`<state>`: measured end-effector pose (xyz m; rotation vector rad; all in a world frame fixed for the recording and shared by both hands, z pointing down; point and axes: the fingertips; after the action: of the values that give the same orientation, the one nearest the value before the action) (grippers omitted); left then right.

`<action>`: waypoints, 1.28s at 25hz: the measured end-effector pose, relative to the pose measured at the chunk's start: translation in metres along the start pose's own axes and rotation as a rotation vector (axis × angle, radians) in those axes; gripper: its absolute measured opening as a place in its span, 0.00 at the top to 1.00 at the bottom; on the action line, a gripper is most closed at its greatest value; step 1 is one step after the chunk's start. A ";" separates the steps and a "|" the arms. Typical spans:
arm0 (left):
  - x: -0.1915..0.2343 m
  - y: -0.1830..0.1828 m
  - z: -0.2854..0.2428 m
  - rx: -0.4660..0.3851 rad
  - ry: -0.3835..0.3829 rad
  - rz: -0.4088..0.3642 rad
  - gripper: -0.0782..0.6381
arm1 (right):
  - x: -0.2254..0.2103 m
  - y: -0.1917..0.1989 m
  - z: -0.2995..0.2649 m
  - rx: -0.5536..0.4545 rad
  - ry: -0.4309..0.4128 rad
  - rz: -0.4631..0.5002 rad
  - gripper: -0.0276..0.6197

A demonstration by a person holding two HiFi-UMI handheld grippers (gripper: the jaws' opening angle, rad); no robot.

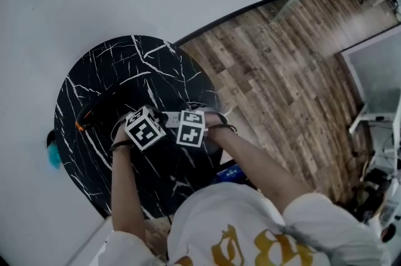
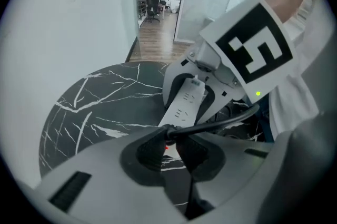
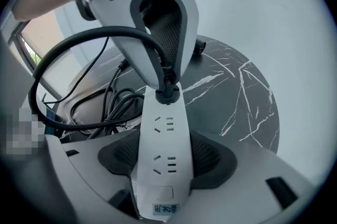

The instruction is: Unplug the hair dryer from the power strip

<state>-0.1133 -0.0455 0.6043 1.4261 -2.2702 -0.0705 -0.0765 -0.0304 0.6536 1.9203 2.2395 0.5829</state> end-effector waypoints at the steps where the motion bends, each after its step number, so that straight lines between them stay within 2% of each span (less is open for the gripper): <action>1: -0.001 0.000 -0.001 0.006 -0.023 -0.005 0.81 | 0.000 0.001 0.000 0.002 0.000 0.003 0.54; 3: -0.001 -0.001 -0.003 -0.008 -0.021 0.004 0.81 | -0.001 0.003 0.001 0.002 0.003 0.014 0.54; 6: 0.004 -0.004 0.002 -0.055 0.073 0.044 0.81 | 0.000 0.001 0.000 -0.010 0.007 0.023 0.54; 8: 0.005 -0.006 0.005 -0.070 0.106 0.056 0.81 | 0.000 0.001 0.000 -0.006 0.005 0.015 0.54; 13: -0.003 -0.001 0.002 0.001 -0.015 0.005 0.81 | 0.000 0.000 0.000 0.000 0.004 0.008 0.54; 15: -0.001 0.003 0.001 -0.004 -0.020 0.014 0.81 | 0.001 0.000 0.000 -0.003 0.002 0.013 0.54; 19: 0.004 -0.006 0.005 -0.084 0.105 0.052 0.81 | 0.000 0.000 0.000 -0.017 0.007 0.002 0.54; 20: 0.004 -0.007 0.005 -0.094 0.112 0.056 0.81 | 0.000 0.000 0.000 -0.016 0.007 -0.002 0.54; 21: 0.004 -0.006 0.006 -0.087 0.094 0.048 0.81 | 0.000 0.000 0.000 -0.013 0.006 -0.004 0.54; 24: -0.001 0.000 0.005 -0.009 -0.029 -0.032 0.81 | -0.001 0.000 0.000 -0.006 0.007 0.000 0.54; 26: -0.002 0.003 0.004 0.021 -0.056 -0.056 0.82 | -0.001 -0.001 0.000 -0.008 0.009 0.004 0.54; 30: 0.004 -0.004 0.007 -0.048 0.080 0.014 0.82 | -0.001 0.001 0.001 -0.008 0.014 -0.015 0.54; 32: 0.004 -0.006 0.009 -0.077 0.103 0.026 0.81 | 0.000 0.001 0.001 -0.005 0.012 -0.025 0.54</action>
<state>-0.1130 -0.0536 0.5957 1.3302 -2.1779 -0.0731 -0.0753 -0.0303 0.6531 1.8889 2.2634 0.5983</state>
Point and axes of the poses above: the fingertips, and each gripper's own axes: z backward along the fingers, x to its left, y out of its underside, and after that the axes turned 13 degrees about y, right-handed
